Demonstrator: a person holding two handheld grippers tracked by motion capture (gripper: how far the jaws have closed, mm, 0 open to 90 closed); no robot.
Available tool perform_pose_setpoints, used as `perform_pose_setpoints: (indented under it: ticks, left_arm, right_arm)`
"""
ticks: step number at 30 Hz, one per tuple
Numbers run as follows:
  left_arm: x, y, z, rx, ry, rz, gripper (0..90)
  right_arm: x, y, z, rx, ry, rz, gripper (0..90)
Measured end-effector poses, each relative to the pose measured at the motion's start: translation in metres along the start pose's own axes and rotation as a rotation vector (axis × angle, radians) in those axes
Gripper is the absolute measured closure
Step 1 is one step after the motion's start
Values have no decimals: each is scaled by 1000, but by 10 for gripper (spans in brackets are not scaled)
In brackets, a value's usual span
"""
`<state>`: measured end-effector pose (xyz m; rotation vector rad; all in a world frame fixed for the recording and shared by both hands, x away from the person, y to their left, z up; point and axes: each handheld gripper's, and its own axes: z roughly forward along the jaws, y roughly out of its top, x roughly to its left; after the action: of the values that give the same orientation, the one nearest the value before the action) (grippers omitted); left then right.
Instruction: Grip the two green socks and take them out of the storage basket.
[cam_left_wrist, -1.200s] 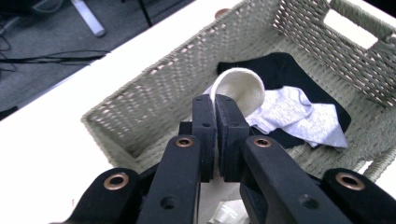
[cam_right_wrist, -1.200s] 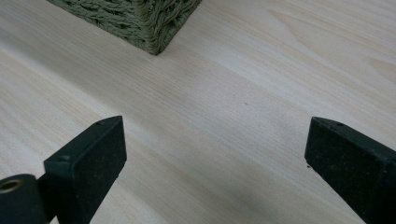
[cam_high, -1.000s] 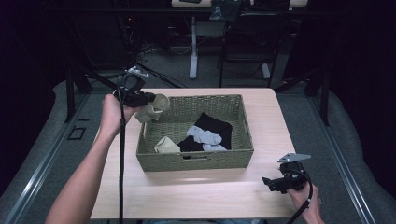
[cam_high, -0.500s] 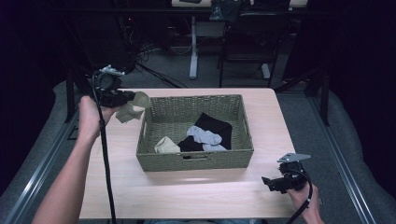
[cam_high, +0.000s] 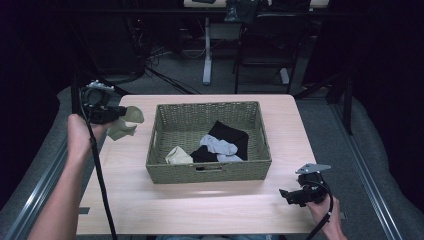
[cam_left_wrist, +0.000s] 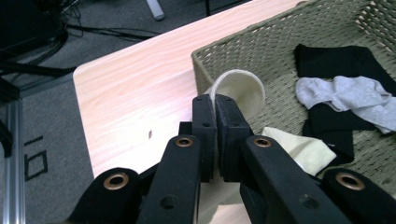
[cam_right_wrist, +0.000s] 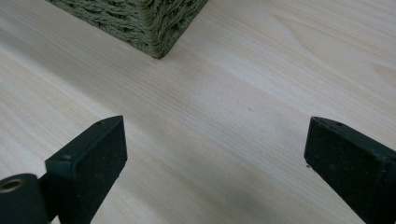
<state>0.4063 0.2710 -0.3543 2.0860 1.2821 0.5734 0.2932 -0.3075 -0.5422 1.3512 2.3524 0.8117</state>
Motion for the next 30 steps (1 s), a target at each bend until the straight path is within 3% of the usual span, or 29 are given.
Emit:
perform_pose_setpoints:
  ticks: [7, 12, 20, 23, 30]
  left_arm:
    - [8, -26, 17, 52, 13, -33, 875]
    - [15, -47, 38, 106, 3, -72, 876]
    - [25, -69, 57, 134, 2, -131, 876]
    - [26, -73, 62, 141, 4, -136, 876]
    - [25, -99, 92, 215, -12, -167, 876]
  right_arm:
    - [0, -1, -1, -3, -4, 6, 55]
    - [0, 0, 2, 1, -1, 10, 55]
    - [0, -1, 0, -3, -3, 10, 55]
    - [2, -1, -1, -3, -7, 4, 56]
    - [0, -2, -1, -9, 6, 9, 56]
